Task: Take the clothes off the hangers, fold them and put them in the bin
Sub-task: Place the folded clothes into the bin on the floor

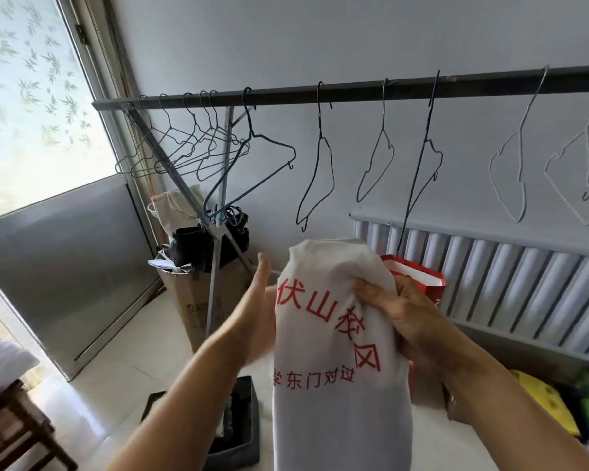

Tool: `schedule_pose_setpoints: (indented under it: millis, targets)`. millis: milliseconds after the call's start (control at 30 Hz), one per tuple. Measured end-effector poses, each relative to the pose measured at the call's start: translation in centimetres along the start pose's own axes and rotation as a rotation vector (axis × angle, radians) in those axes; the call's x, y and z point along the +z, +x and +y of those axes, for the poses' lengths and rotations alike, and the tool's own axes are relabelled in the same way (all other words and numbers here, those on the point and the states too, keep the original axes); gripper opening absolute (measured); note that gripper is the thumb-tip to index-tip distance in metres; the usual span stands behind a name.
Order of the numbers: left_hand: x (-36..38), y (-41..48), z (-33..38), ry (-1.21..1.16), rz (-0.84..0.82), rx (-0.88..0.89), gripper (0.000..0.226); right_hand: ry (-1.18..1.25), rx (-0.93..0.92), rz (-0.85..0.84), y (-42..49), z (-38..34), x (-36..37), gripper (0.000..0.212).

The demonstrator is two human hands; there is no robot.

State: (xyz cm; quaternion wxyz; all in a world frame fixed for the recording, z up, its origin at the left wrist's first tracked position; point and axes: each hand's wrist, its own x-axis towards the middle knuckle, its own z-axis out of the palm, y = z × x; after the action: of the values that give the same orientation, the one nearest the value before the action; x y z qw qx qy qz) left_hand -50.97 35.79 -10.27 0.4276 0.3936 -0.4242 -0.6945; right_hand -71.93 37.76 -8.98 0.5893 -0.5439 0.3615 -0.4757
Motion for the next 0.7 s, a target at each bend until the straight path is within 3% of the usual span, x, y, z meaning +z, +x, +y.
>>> schedule_pose_setpoints:
  millis: [133, 267, 367, 467, 533, 600, 700]
  targets:
    - [-0.1, -1.1, -2.6, 0.025, -0.085, 0.131, 0.094, 0.026, 0.031, 0.058, 0.6, -0.1, -0.4, 0.02]
    - [0.6, -1.5, -2.6, 0.129, 0.053, 0.34, 0.098, -0.009, 0.068, 0.072, 0.8, 0.0, -0.5, 0.027]
    - [1.5, -1.9, -2.5, 0.173, 0.111, 0.438, 0.082, -0.131, 0.121, 0.156, 1.1, 0.6, -0.3, 0.03]
    - [2.1, -2.1, -2.7, 0.22, 0.22, 0.481, 0.052, -0.263, 0.169, 0.31, 1.5, 1.9, -0.7, 0.078]
    - [2.4, -1.9, -2.9, 0.224, 0.303, 0.459, 0.038, -0.238, 0.146, 0.264, 1.1, 2.1, -0.8, 0.098]
    - [2.3, -1.8, -3.0, 0.246, 0.369, 0.448, 0.032, -0.212, 0.11, 0.121, 0.7, 2.1, -0.9, 0.094]
    - [1.3, -1.9, -2.6, 0.317, 0.301, 0.414, 0.046, -0.338, 0.09, 0.012, 0.6, 2.2, -1.3, 0.067]
